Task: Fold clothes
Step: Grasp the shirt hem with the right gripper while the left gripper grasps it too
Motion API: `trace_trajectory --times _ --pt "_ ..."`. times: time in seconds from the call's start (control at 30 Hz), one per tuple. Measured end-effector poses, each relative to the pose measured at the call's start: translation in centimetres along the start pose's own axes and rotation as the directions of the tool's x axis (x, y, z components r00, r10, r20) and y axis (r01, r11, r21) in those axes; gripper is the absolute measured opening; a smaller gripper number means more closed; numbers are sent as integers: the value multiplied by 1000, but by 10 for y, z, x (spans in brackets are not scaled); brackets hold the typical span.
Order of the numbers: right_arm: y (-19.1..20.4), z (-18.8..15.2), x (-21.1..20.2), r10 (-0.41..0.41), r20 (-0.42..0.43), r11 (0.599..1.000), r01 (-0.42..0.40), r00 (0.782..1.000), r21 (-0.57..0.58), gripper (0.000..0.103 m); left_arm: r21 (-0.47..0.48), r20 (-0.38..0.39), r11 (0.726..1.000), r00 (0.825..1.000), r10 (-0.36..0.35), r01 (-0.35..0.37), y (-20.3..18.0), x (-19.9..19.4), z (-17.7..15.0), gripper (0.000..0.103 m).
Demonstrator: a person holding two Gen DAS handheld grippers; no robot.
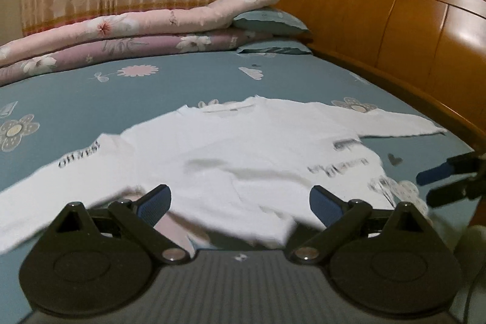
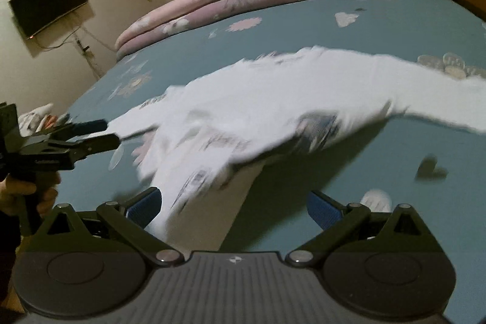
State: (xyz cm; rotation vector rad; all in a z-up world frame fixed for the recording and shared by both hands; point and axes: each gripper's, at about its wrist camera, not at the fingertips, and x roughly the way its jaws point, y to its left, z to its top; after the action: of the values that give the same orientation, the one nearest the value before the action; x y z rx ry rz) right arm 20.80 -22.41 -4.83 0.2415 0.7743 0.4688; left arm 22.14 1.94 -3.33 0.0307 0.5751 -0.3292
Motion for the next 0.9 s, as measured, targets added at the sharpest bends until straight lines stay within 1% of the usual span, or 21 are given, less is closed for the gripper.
trace_trajectory --times 0.1,0.13,0.17,0.23,0.27,0.3,0.33,0.37,0.4,0.43,0.47,0.5,0.6,0.73,0.77,0.83,0.87,0.9 --pt "21 -23 -3 33 26 999 -31 999 -43 103 -6 9 1000 1000 26 -26 -9 -7 -21 98" --pt "26 -27 -3 38 33 997 -36 999 -64 103 -16 0 1000 1000 24 -24 -11 -4 -25 98" --pt "32 -30 0 29 32 996 -26 999 -89 101 -25 -9 999 1000 21 -21 -12 -1 -29 97" --pt "43 -35 7 0 21 992 3 1000 -129 94 -31 -25 999 1000 8 -9 -16 5 -37 95" --pt "45 -38 11 -6 10 991 7 1000 -132 92 -27 -33 1000 999 1 -2 -18 7 -41 91" --pt "45 -41 12 4 4 993 -3 1000 -120 92 -19 -40 1000 999 7 -8 -20 11 -45 79" --pt "45 -44 14 14 -1 994 -14 1000 -108 92 -11 -46 1000 999 15 -15 -22 15 -49 71" --pt "45 -47 15 20 -6 995 -21 1000 -98 92 -2 -54 1000 998 17 -18 -23 19 -51 61" --pt "44 -50 16 18 -9 996 -19 1000 -92 92 16 -60 1000 998 20 -20 -25 24 -53 56" --pt "43 -54 17 15 -12 996 -16 1000 -86 92 33 -66 999 998 24 -22 -26 29 -55 53" --pt "42 -56 19 12 -16 996 -13 1000 -83 90 48 -58 999 998 25 -22 -28 32 -55 50" --pt "41 -58 20 4 -19 996 -6 1000 -87 86 62 -49 998 998 26 -23 -30 35 -55 50" --pt "44 -64 25 -31 -7 990 30 999 -138 81 105 -24 994 999 29 -26 -35 43 -55 50" --pt "57 -63 41 -66 27 967 70 997 -243 78 161 11 986 999 30 -32 -41 54 -56 50" --pt "61 -63 47 -82 38 957 89 996 -274 74 175 20 984 999 30 -33 -43 57 -56 50" --pt "69 -62 58 -113 48 934 123 992 -335 58 180 22 983 999 26 -30 -43 60 -54 41" --pt "71 -60 63 -136 43 925 142 990 -352 36 166 11 986 1000 19 -21 -41 61 -52 36" --pt "73 -59 68 -156 36 918 158 987 -364 17 149 6 989 1000 13 -14 -38 61 -50 31"
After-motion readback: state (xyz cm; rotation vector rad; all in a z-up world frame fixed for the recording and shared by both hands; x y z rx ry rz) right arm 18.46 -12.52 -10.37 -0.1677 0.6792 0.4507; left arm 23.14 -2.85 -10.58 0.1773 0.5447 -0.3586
